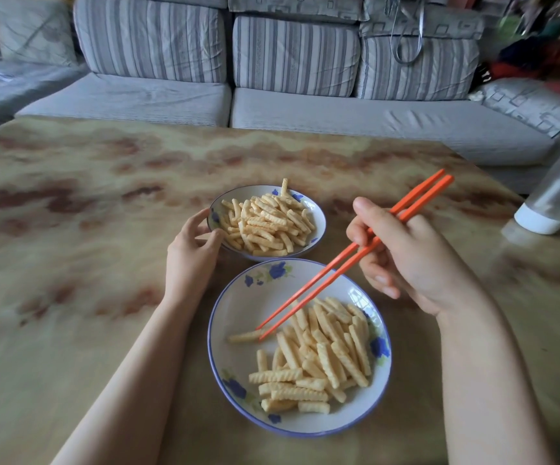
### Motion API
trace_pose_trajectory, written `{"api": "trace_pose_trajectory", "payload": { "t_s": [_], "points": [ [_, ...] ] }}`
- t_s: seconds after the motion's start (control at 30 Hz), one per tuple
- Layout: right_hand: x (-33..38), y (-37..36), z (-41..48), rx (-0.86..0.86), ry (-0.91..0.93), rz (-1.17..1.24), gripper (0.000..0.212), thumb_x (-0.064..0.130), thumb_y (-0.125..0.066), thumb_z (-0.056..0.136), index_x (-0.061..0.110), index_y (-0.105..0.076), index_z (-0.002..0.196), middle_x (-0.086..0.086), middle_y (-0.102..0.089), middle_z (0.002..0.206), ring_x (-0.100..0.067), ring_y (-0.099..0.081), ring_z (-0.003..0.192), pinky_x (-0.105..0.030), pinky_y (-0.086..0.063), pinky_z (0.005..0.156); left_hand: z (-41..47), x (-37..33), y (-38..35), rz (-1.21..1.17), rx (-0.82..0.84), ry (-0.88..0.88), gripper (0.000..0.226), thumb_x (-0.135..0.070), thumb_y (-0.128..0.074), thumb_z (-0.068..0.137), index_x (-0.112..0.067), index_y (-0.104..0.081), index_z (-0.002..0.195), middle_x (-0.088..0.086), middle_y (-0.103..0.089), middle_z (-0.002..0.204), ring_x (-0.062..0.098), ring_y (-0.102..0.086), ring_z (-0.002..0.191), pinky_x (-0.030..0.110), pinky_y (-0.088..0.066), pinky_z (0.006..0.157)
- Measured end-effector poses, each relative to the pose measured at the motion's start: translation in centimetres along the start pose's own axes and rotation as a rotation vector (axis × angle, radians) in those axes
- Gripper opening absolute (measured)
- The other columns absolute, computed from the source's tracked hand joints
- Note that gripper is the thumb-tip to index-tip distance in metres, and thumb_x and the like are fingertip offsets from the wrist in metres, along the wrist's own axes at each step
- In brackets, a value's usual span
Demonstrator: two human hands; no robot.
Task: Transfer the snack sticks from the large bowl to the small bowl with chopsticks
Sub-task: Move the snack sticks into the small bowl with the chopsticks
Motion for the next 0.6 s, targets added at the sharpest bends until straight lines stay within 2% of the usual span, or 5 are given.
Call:
{"api": "trace_pose_trajectory", "payload": {
  "t_s": [0.07,0.17,0.27,0.33,0.6],
  "points": [
    [0.3,0.5,0.1,-0.049,0.030,0.048,0.044,0.034,-0.043,0.100,0.012,-0.046,0.061,-0.004,-0.033,0.037,-0.015,-0.025,0.027,-0.017,-0.023,0.032,0.0,0.0,0.0,0.003,0.002,0.003,0.040,-0.016,-0.056,0.088,-0.030,-0.059,0.126,-0.014,-0.065,0.091,0.002,-0.062,0.060,0.013,-0.047,0.063],
    [0.8,2.0,0.1,-0.163,0.095,0.186,0.043,0.028,-0.041,0.101,0.012,-0.044,0.062,-0.003,-0.037,0.049,-0.013,-0.027,0.028,-0.014,-0.022,0.033,0.0,0.2,-0.1,-0.005,0.007,0.009,0.041,-0.017,-0.056,0.088,-0.029,-0.059,0.127,-0.009,-0.067,0.096,0.011,-0.066,0.069,0.026,-0.050,0.075],
    [0.8,3.5,0.3,-0.320,0.149,0.282,0.047,0.024,-0.041,0.102,0.017,-0.050,0.057,-0.001,-0.041,0.051,-0.012,-0.030,0.028,-0.015,-0.023,0.034,0.0,0.2,-0.1,0.001,0.006,0.010,0.041,-0.018,-0.057,0.088,-0.029,-0.059,0.127,-0.006,-0.068,0.102,0.015,-0.067,0.079,0.030,-0.050,0.084],
    [0.4,4.3,0.2,-0.443,0.163,0.338,0.054,0.023,-0.042,0.102,0.021,-0.053,0.049,0.000,-0.043,0.048,-0.013,-0.030,0.029,-0.018,-0.022,0.034,0.0,0.2,-0.1,0.000,0.006,0.015,0.042,-0.018,-0.057,0.087,-0.030,-0.059,0.128,-0.008,-0.068,0.100,0.014,-0.067,0.074,0.031,-0.051,0.083],
    [-2.4,4.1,0.6,-0.722,0.145,0.380,0.039,0.025,-0.042,0.102,0.012,-0.046,0.066,0.007,-0.044,0.041,-0.014,-0.036,0.029,-0.020,-0.025,0.033,0.0,0.2,0.0,-0.005,0.001,0.007,0.042,-0.018,-0.058,0.088,-0.028,-0.059,0.129,-0.005,-0.068,0.104,0.012,-0.066,0.072,0.031,-0.051,0.083]
  ]
}}
Point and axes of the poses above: each hand's wrist, its own z-axis towards the middle knuckle, its own y-axis out of the back of the hand, x = y × z, the point moved 10 cm from there along z, towards the middle knuckle
